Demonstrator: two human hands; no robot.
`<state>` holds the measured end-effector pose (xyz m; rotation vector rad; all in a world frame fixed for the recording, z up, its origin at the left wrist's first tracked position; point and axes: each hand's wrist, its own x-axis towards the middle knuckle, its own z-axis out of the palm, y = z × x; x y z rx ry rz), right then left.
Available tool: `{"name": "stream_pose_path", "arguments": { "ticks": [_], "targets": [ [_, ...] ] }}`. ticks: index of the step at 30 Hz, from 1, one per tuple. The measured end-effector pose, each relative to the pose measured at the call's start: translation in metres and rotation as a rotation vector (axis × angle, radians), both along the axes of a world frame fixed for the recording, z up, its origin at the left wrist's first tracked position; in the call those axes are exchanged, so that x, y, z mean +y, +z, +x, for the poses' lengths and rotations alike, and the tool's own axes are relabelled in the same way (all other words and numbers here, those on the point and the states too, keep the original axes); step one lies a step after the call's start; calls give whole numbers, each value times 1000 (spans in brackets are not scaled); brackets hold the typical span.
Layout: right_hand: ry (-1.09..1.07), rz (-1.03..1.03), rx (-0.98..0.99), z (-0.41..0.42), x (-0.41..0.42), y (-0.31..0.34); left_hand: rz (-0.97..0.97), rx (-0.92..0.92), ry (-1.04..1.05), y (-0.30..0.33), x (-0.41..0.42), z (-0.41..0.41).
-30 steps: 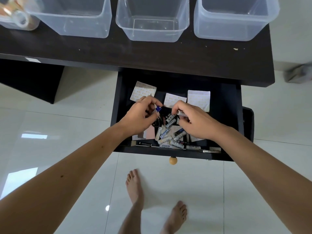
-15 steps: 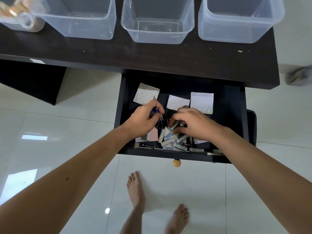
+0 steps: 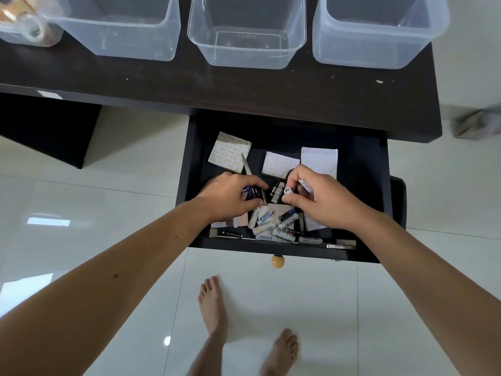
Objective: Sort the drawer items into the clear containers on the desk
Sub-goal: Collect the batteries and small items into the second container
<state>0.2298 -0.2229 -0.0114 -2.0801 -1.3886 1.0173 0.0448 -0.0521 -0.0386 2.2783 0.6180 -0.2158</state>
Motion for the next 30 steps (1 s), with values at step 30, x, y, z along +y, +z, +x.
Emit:
{"name": "stream_pose_path", "arguments": {
  "ticks": [30],
  "targets": [
    [80,-123,-203,13,27,-14,224,-136,-84,6,1,-1]
  ]
}}
